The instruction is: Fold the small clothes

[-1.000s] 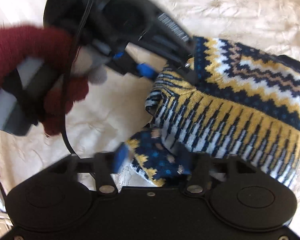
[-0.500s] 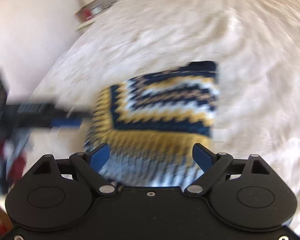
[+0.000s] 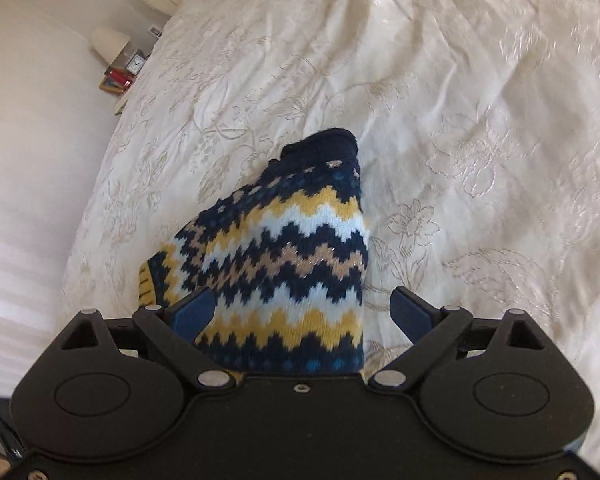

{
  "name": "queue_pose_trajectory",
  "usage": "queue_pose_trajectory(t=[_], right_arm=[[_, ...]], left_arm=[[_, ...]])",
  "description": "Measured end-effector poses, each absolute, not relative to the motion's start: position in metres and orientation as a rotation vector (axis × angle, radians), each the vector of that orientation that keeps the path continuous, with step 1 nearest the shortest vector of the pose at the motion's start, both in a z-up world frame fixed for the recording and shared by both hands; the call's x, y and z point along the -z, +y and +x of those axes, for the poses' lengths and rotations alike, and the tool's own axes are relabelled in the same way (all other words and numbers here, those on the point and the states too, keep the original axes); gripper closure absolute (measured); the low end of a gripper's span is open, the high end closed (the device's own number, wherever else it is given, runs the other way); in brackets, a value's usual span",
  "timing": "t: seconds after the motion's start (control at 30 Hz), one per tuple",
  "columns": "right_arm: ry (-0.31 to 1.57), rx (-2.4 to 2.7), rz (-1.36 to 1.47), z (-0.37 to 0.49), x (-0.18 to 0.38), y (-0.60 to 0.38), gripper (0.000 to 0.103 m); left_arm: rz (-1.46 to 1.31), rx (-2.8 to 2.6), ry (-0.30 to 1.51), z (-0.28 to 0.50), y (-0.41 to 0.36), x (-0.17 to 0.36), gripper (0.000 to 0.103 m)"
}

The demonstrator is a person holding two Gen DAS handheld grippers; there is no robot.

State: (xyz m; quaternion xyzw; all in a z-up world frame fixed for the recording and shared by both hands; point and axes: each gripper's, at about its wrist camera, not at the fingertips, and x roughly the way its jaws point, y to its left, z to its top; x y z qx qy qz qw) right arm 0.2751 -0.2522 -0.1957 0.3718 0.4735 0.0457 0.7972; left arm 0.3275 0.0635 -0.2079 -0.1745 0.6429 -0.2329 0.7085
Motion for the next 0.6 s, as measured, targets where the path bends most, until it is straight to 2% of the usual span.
queue_pose_trajectory(t=[0.2, 0.33, 0.37, 0.4, 0.47, 0.6], right_arm=[[1.075, -0.191, 0.857, 0.287, 0.224, -0.251, 0.006], [1.070, -0.236, 0.894, 0.283, 0.227, -0.250, 0.008], [1.076, -0.256, 0.905, 0.282, 0.226, -0.250, 0.030], [1.090, -0.258, 0.890, 0.280, 0.225, -0.247, 0.046], [1.092, -0.262, 0.843, 0.276, 0.215, -0.245, 0.052], [1.083, -0.254, 0.814, 0.265, 0.192, -0.245, 0.054]], left_arm=[[-0.523, 0.567, 1.429, 0.338, 0.057, 0.227, 0.026], [-0.697, 0.610, 1.456, 0.346, 0.060, 0.239, 0.030], [-0.734, 0.630, 1.466, 0.347, 0.060, 0.240, 0.039], [-0.739, 0.648, 1.472, 0.347, 0.058, 0.239, 0.050], [-0.675, 0.691, 1.457, 0.345, 0.051, 0.229, 0.051], [-0.632, 0.761, 1.429, 0.330, 0.041, 0.207, 0.051]])
